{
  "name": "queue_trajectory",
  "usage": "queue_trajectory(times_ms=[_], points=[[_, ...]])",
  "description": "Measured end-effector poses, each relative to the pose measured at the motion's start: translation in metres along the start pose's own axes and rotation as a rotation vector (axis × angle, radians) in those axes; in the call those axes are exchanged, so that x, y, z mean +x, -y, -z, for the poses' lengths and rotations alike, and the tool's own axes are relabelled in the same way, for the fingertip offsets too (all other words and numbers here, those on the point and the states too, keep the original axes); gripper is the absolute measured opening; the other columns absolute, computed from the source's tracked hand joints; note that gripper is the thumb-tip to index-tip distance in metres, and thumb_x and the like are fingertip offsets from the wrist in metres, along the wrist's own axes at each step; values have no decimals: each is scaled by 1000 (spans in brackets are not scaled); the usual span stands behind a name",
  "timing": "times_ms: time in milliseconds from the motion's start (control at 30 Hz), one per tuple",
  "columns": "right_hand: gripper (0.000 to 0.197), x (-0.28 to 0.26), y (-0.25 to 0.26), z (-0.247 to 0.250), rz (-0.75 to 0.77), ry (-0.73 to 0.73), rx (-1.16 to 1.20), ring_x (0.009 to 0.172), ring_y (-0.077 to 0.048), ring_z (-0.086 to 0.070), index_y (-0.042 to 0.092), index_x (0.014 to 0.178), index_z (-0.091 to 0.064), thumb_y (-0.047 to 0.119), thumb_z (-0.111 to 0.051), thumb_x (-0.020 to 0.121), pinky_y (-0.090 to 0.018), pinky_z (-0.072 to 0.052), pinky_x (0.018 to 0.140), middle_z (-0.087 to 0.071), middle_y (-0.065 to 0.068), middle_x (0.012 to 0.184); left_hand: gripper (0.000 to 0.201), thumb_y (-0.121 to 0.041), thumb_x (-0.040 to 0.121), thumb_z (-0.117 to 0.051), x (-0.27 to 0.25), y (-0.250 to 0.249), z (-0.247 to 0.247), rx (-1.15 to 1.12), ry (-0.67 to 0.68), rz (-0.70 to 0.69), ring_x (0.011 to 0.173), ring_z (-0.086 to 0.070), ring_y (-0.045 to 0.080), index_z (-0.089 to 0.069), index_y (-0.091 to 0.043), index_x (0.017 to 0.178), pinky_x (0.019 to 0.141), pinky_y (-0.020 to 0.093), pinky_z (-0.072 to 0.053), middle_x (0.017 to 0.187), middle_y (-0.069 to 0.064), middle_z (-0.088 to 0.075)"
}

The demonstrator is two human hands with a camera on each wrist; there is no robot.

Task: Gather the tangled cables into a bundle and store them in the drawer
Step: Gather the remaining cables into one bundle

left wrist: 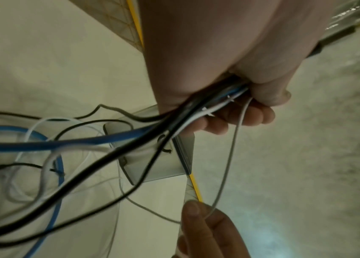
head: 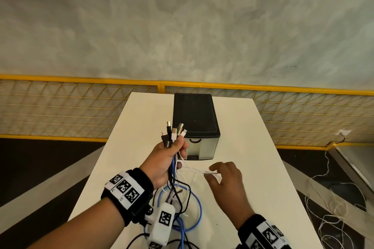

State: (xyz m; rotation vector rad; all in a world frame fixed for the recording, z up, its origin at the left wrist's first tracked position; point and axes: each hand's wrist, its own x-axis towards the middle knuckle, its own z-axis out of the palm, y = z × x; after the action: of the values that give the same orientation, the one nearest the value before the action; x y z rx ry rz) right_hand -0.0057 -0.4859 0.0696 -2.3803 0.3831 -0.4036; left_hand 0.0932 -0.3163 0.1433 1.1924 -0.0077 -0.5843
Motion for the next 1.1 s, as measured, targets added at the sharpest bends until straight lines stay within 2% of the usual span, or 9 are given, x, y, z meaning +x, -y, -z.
queue_trajectory(times_ms=[167,233,300,400,600,733,900,1033,1100], points=[[28,2,21,10,-720,230,849,64,-24,-59,11,84,-50,36,-56,95,-33,-50,61,-57,-9,74,29,-32,81,-63,-3,7,0,-136,16,-38,51,-52,18,-61,-3,81,82,43,-57,53,2,-41],[16,5,28,12,-862,298,1271,69,-31,-68,6,90,-57,15,-46,97,-38,-56,67,-65,-16,77,28,-31,82,-63,-7,11,-1,-101,39,-21,43,-42,13,-60,-3,83,62,38,-59,50,-1,-35],[21,13,30,15,-906,269,1513,78,-34,-73,3,97,-60,-2,-43,84,-44,-58,75,-70,-20,86,29,-31,83,-63,-11,15,4,-75,84,19,37,-33,8,-59,-3,84,42,24,-44,48,-3,-32],[28,30,22,26,-875,155,1718,76,-30,-74,4,93,-62,-1,-43,74,-47,-57,79,-71,-16,86,24,-28,85,-65,-20,19,25,-6,149,176,37,-26,7,-61,-5,82,38,18,-22,51,-2,-30],[23,66,1,56,-900,-28,1675,48,-11,-61,19,80,-56,19,-43,98,-31,-46,70,-58,5,56,16,-22,89,-69,-30,39,107,770,-25,316,42,-22,13,-60,-10,84,43,22,-19,51,-5,-28],[15,64,8,48,-892,49,1513,43,-12,-48,17,87,-57,15,-46,98,-29,-40,62,-49,3,52,23,-26,93,-65,-32,35,112,528,-190,196,43,-23,12,-55,-8,82,43,23,-20,50,-7,-29],[25,40,41,5,-836,306,1368,81,-25,-69,15,97,-61,23,-38,103,-43,-47,82,-70,-9,84,24,-19,90,-69,-16,13,36,343,-47,-33,40,-33,13,-51,-14,75,42,20,-30,50,-5,-43],[41,25,62,-11,-774,456,1403,100,-30,-65,6,120,-64,17,-30,100,-48,-52,83,-70,-18,118,20,-6,81,-76,-8,27,-8,412,77,-56,82,-69,22,-71,-7,100,76,34,-55,92,8,-75],[44,22,67,-8,-764,476,1470,104,-31,-65,9,120,-66,20,-27,101,-48,-53,82,-70,-16,119,25,-1,80,-75,-7,35,-15,436,39,-65,86,-72,16,-72,-12,102,74,29,-55,93,5,-77]])
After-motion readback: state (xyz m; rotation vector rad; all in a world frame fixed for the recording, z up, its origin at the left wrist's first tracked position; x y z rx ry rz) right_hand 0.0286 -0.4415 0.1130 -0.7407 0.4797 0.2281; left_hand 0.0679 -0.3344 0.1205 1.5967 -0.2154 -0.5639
